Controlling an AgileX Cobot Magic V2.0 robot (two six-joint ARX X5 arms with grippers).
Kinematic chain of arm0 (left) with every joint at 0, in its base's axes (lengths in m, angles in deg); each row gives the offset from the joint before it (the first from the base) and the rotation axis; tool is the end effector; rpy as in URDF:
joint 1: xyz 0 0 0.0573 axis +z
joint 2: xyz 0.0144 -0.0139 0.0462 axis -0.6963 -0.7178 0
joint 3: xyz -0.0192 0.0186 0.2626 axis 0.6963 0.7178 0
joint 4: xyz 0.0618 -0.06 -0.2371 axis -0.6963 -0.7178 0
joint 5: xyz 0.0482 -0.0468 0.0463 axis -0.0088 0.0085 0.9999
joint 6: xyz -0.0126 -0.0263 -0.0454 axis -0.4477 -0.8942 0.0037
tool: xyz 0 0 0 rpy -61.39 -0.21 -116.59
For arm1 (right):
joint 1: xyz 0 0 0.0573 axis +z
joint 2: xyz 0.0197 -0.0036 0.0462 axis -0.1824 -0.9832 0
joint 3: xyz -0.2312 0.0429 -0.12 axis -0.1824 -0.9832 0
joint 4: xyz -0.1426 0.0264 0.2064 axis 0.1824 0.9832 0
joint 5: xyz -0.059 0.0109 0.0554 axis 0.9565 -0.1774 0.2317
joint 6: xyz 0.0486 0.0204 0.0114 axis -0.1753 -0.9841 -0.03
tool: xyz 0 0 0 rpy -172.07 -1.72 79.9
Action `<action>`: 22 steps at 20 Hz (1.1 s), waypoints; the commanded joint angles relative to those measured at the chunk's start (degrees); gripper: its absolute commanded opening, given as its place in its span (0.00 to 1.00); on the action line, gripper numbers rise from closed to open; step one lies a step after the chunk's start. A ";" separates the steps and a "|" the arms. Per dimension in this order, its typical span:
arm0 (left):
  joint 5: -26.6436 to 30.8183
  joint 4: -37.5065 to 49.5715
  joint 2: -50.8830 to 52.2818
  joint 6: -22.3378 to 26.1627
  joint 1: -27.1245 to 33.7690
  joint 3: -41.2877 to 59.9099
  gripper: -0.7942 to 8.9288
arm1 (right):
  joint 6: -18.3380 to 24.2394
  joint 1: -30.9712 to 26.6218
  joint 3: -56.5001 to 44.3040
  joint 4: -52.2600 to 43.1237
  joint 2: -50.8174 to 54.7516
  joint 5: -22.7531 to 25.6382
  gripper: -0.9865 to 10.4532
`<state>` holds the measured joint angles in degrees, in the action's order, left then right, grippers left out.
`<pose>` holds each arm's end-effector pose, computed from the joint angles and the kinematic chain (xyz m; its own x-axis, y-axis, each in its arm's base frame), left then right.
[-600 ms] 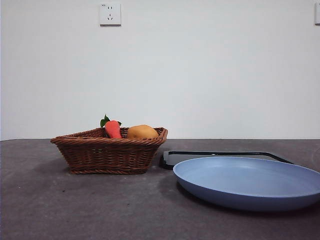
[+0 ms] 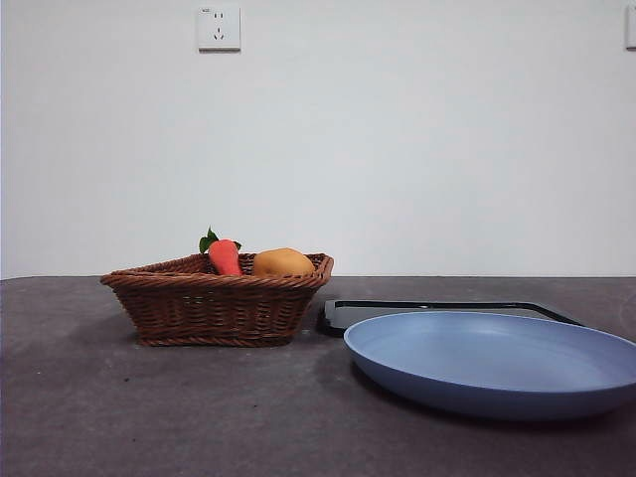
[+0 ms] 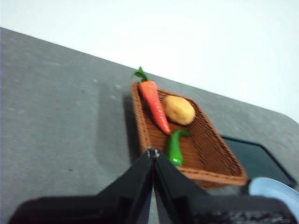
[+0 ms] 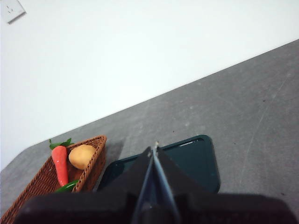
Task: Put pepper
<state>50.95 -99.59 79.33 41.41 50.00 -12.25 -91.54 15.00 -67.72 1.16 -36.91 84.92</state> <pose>0.0862 -0.0019 0.2064 0.9555 -0.2703 -0.1183 0.2049 0.8962 -0.3934 0.0925 0.0089 0.2329 0.9899 0.1357 -0.0417 -0.1088 0.9141 0.3906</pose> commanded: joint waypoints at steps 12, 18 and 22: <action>-16.41 -14.73 -21.22 15.74 0.20 -21.20 0.09 | 16.20 0.09 28.74 31.01 -22.45 -13.07 0.09; -19.45 -26.56 -28.48 25.31 -0.52 -28.94 0.09 | 24.81 0.13 36.61 46.99 -28.61 -13.31 0.09; -19.45 -28.28 -29.94 25.42 -1.03 -30.25 0.09 | 27.32 0.13 37.51 51.65 -30.80 -13.25 0.09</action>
<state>31.76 -128.07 49.43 65.52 49.06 -41.71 -65.68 15.00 -31.14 53.35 -67.47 71.74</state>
